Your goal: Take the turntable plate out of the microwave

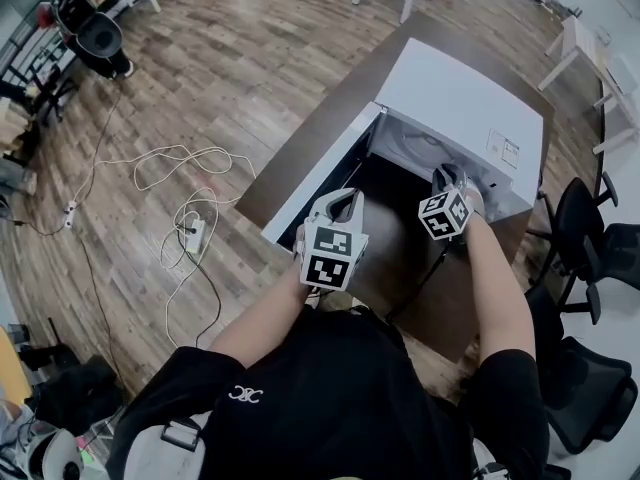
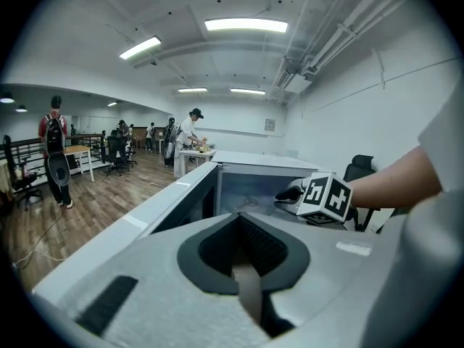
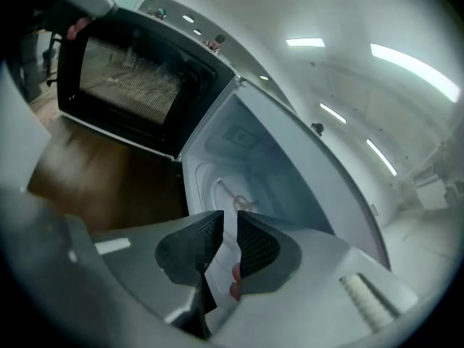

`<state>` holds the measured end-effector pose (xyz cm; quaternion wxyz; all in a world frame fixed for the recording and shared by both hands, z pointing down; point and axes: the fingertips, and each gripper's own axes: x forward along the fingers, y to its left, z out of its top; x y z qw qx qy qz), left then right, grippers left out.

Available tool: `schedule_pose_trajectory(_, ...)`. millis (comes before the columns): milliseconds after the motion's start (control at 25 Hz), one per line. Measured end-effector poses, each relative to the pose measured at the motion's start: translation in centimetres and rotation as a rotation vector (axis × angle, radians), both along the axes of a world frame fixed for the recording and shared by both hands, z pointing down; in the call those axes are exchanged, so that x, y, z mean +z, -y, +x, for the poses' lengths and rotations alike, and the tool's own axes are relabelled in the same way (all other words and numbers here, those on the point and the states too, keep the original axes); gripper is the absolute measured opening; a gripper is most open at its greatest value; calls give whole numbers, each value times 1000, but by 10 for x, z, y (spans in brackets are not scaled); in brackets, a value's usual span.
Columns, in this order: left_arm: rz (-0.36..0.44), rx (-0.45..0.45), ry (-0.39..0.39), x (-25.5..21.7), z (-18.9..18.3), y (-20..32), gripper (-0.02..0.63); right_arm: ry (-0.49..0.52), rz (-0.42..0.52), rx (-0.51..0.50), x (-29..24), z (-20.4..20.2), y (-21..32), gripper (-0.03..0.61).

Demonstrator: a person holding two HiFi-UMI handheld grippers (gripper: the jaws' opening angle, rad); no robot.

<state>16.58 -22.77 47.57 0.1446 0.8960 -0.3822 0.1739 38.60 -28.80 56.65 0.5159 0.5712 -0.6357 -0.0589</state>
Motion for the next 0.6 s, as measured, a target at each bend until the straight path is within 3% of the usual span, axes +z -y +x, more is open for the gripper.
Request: schedule_pose_trajectory(600, -21, -107, 45, 16, -19, -1, 8, -232, -225, -203, 73, 9, 28, 151)
